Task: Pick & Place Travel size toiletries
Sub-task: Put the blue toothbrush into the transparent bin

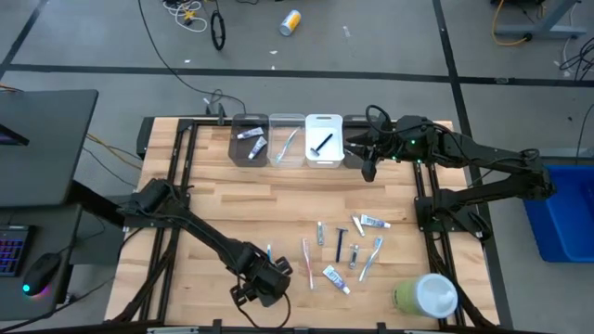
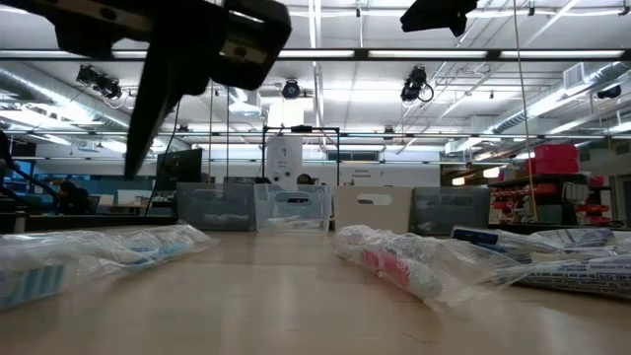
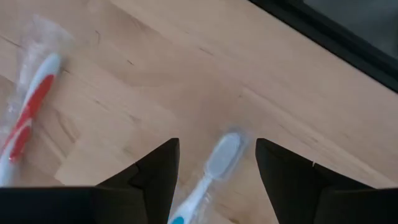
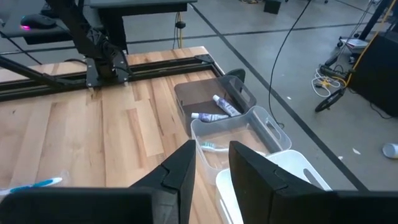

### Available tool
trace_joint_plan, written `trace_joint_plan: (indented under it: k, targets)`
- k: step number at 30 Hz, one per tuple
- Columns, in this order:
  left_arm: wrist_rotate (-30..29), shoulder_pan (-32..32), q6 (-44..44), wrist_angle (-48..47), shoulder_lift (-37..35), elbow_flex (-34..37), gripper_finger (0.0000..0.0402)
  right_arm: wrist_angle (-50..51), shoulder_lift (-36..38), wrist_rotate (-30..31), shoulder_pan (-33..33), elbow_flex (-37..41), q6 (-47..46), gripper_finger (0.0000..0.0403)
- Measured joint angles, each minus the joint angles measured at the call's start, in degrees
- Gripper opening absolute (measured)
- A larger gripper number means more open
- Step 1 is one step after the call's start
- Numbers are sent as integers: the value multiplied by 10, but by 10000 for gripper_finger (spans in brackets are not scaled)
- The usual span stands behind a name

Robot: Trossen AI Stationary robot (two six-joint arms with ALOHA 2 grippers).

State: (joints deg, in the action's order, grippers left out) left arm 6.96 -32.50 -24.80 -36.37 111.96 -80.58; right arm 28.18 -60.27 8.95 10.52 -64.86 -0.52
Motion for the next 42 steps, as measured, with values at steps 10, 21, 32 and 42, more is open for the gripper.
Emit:
trace_joint_plan:
  k: [10,21,32,42]
  targets:
    - [15,-1,-4,-11,11,1,219,0,0,0,0,0,-1,104]
    - [9,-1,-32,1,35,9,219,4,0,0,0,0,0,102]
    - [5,0,-42,-4,35,31,218,5,0,0,0,0,-1,101]
    - [4,0,-44,-2,35,31,156,5,0,0,0,0,-1,99]
